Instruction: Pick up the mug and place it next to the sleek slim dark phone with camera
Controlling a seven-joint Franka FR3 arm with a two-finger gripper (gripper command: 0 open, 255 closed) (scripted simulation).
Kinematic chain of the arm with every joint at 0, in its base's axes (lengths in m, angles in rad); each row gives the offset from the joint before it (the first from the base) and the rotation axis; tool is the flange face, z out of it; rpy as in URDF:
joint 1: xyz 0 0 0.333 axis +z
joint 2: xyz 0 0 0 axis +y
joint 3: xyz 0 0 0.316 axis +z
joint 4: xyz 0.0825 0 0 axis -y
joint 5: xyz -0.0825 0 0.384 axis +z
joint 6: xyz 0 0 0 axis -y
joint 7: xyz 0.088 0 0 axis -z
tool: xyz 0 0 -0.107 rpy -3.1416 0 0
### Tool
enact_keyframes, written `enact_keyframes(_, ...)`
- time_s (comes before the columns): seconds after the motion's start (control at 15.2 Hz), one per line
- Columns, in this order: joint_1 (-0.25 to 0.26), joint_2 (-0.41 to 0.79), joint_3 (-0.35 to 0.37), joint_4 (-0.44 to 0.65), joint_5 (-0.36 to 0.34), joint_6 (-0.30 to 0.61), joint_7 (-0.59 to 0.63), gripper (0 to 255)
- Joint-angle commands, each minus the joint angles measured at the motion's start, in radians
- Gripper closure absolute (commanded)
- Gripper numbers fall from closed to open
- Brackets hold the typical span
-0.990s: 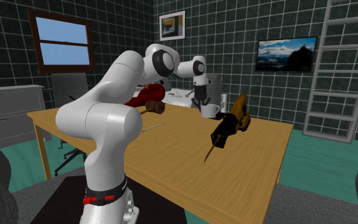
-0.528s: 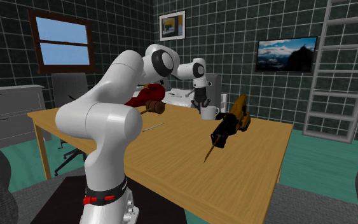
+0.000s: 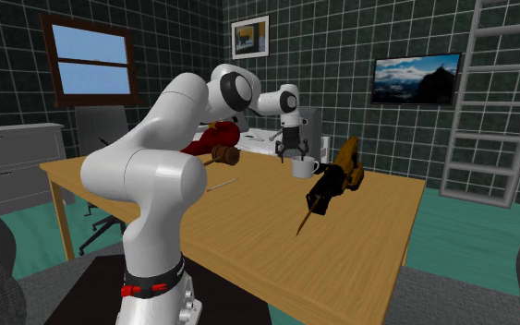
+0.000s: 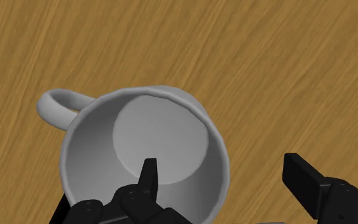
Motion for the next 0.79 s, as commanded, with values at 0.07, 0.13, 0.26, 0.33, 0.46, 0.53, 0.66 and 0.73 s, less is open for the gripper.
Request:
enact_keyframes(0.07,-0.013,0.004,0.000,0.079,-0.002,-0.071,0.007,0)
enact_keyframes(0.13,-0.022,0.012,0.001,0.129,-0.002,-0.111,0.011,0)
enact_keyframes(0.26,-0.032,0.022,0.003,0.176,-0.002,-0.146,0.015,0)
enact_keyframes(0.33,-0.031,0.021,0.003,0.175,-0.002,-0.146,0.015,0)
enact_keyframes(0.46,-0.032,0.022,0.003,0.176,-0.002,-0.146,0.015,0)
enact_keyframes(0.53,-0.032,0.022,0.003,0.176,-0.002,-0.146,0.015,0)
enact_keyframes(0.66,-0.032,0.022,0.003,0.176,-0.002,-0.146,0.015,0)
enact_keyframes(0.73,-0.032,0.022,0.003,0.176,-0.002,-0.146,0.015,0)
